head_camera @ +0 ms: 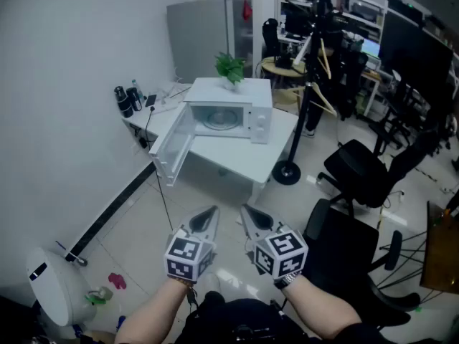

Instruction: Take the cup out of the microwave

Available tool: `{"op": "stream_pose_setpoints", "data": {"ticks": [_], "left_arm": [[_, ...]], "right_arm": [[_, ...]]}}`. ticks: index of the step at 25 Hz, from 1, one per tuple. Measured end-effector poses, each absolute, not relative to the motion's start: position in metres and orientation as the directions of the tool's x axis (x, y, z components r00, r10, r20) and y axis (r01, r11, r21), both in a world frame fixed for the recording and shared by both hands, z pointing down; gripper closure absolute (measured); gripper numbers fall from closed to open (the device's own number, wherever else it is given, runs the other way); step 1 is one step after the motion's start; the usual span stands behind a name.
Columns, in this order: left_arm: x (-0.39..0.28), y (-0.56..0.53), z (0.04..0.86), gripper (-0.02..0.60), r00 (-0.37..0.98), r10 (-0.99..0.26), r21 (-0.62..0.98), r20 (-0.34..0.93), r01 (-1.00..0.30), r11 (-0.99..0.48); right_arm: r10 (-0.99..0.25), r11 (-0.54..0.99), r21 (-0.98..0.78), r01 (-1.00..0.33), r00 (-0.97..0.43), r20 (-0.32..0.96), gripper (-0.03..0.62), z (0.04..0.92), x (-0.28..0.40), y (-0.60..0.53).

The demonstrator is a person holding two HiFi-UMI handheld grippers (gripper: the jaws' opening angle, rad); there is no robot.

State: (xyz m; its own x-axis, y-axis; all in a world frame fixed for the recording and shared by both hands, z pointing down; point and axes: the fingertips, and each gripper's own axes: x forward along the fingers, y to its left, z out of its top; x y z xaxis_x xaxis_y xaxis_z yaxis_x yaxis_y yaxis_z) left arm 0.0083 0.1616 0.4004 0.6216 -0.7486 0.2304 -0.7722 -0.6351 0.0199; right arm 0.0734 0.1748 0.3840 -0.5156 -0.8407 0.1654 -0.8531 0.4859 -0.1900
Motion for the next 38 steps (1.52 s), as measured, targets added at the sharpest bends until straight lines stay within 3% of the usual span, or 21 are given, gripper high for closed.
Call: {"op": "stream_pose_setpoints", "data": {"ticks": [38], "left_arm": [[-0.076, -0.068, 0.401, 0.584, 0.742, -0.637, 0.069, 0.211, -0.661, -0.747]], "right_arm": [[-0.894, 0.350, -0.129, -0.928, -0.372, 0.249, 0.579, 0.398, -0.026, -0.053]]}}
